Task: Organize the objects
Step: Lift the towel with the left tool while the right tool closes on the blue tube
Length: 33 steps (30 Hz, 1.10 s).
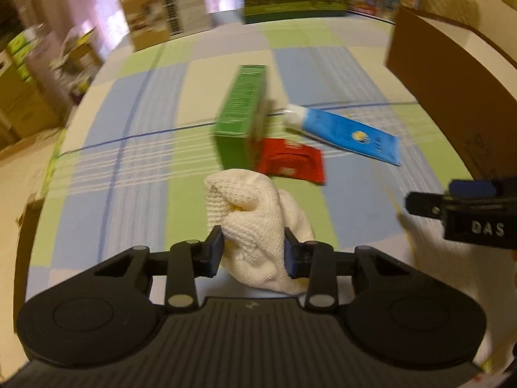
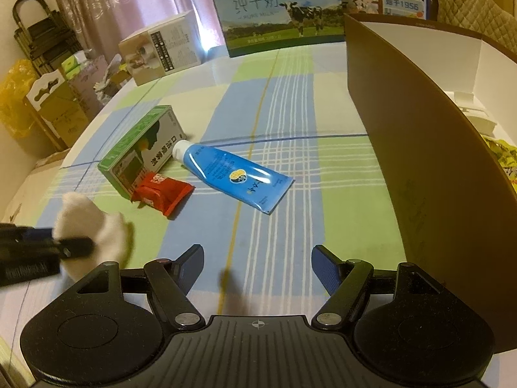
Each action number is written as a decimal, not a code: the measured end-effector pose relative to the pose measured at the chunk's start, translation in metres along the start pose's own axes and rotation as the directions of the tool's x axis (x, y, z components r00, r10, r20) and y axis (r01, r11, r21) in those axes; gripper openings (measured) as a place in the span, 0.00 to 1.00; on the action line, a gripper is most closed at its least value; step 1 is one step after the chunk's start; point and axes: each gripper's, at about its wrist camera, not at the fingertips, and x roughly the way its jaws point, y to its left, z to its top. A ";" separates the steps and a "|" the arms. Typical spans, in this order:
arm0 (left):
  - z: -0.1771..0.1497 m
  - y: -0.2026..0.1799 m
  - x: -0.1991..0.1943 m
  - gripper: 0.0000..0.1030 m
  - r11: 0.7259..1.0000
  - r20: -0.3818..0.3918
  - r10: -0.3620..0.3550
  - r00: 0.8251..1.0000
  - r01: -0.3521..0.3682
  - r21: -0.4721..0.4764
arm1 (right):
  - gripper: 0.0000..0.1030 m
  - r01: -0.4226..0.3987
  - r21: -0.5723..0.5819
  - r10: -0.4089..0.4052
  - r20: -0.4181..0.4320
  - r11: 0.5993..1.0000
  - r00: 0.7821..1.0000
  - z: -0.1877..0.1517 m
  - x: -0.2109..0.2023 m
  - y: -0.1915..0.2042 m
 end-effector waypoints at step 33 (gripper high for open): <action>0.010 0.069 0.018 0.33 0.964 -0.034 0.042 0.999 -0.049 -0.263 | 0.47 -0.068 -0.376 0.054 -0.047 0.924 0.997 0.073 0.111 0.040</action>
